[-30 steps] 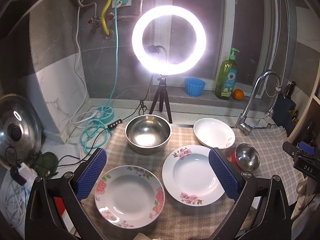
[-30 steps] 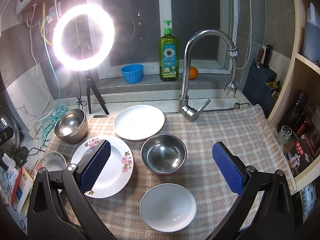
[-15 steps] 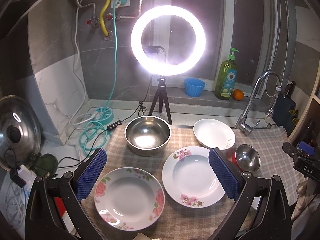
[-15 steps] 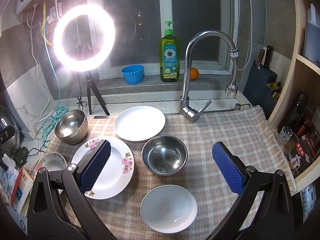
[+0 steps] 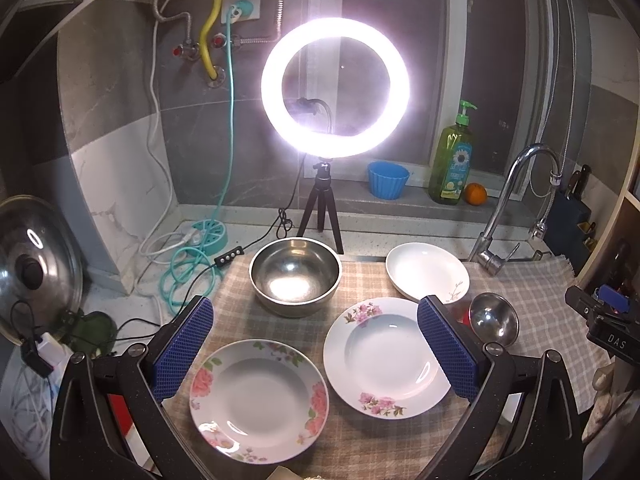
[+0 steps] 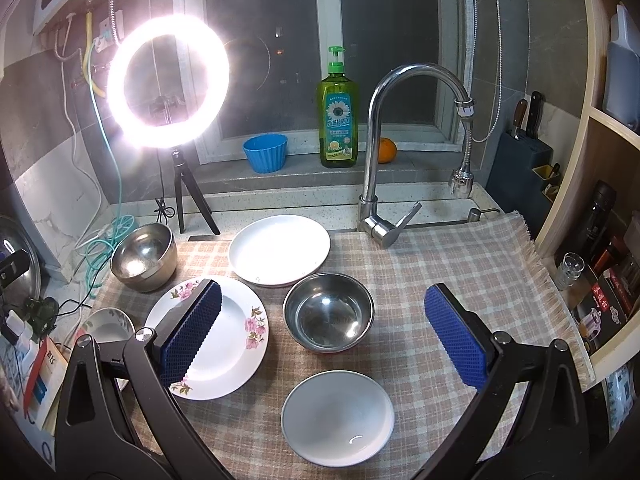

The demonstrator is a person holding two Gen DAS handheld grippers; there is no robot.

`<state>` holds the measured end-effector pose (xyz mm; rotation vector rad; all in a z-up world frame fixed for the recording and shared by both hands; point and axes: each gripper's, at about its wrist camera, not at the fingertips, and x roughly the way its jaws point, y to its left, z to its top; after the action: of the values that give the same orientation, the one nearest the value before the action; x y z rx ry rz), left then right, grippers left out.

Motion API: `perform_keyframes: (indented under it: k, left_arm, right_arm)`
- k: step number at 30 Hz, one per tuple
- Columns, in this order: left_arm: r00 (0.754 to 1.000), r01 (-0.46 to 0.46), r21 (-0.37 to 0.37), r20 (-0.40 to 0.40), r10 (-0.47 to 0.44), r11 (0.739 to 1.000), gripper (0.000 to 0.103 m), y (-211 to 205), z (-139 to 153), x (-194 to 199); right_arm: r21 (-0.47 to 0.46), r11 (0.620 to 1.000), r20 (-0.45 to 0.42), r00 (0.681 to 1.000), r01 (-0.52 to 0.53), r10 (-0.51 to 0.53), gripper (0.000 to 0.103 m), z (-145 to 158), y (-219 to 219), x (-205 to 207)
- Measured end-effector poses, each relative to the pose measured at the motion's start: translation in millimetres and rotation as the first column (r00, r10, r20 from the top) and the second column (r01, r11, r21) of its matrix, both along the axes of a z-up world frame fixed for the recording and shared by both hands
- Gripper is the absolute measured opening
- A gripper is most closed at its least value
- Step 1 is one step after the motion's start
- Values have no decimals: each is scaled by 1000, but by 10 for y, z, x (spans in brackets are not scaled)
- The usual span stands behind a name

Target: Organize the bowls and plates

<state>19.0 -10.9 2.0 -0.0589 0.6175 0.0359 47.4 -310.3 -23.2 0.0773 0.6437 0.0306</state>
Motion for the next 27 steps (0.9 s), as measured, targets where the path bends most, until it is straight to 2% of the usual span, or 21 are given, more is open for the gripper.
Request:
perform_keyframes:
  k: [27]
  left_arm:
    - [1000,14,-5,-8,-14,1000,102,29,-18,20]
  right_arm:
    - [21,1000,0,1000,-17,17,103,-40,36,-19]
